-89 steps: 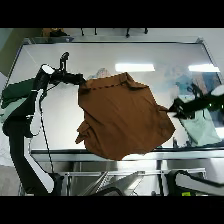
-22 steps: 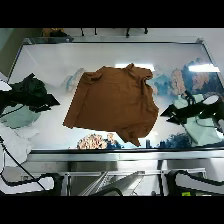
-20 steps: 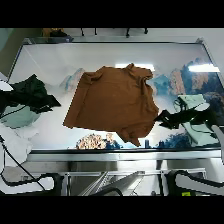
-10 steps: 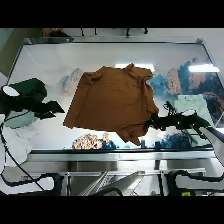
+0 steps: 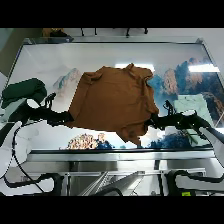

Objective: Fold the shirts.

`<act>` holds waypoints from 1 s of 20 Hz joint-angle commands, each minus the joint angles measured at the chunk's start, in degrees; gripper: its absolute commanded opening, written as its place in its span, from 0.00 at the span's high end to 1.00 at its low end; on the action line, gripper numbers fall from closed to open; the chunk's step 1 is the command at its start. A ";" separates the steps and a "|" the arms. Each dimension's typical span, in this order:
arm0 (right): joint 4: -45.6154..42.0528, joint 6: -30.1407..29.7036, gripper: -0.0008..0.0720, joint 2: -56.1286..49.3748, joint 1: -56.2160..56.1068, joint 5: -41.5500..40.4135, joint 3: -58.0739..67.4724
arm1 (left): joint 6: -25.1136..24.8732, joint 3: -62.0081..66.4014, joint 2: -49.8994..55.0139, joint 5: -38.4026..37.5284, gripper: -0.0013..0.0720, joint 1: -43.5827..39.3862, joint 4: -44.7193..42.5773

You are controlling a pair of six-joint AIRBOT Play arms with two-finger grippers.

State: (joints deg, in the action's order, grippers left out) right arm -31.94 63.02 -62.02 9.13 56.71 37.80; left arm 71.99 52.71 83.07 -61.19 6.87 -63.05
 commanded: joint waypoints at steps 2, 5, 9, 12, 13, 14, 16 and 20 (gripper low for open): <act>0.52 -0.31 0.97 1.64 -0.02 0.55 0.07 | 0.39 -0.90 0.09 3.30 0.79 -1.88 -3.37; 0.50 -0.31 0.97 2.62 0.04 0.96 0.74 | -0.52 -0.35 0.00 2.49 0.96 -1.88 -1.75; 6.60 -2.82 0.97 5.92 4.04 8.98 15.32 | -7.02 10.80 -5.70 -7.28 0.97 -1.73 12.00; 23.80 -5.88 0.97 7.63 10.34 14.97 38.32 | -8.04 29.07 -16.26 -10.93 0.97 0.76 27.50; 27.71 -6.12 0.97 7.65 12.26 15.58 47.01 | -7.91 36.04 -19.43 -10.36 0.97 2.34 31.69; 30.27 -6.05 0.97 7.65 14.38 15.15 56.50 | -6.49 43.98 -22.29 -9.03 0.97 4.35 34.05; 30.97 -4.87 0.97 7.65 18.40 11.56 73.33 | -2.78 58.38 -26.58 -5.90 0.96 8.85 33.77; 30.95 -2.89 0.97 8.79 23.71 5.64 89.70 | -0.74 70.60 -33.35 -4.00 0.96 17.84 31.98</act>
State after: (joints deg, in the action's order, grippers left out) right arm -2.90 58.89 -54.00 29.12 66.46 115.09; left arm 69.34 113.67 54.85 -66.98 18.90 -31.90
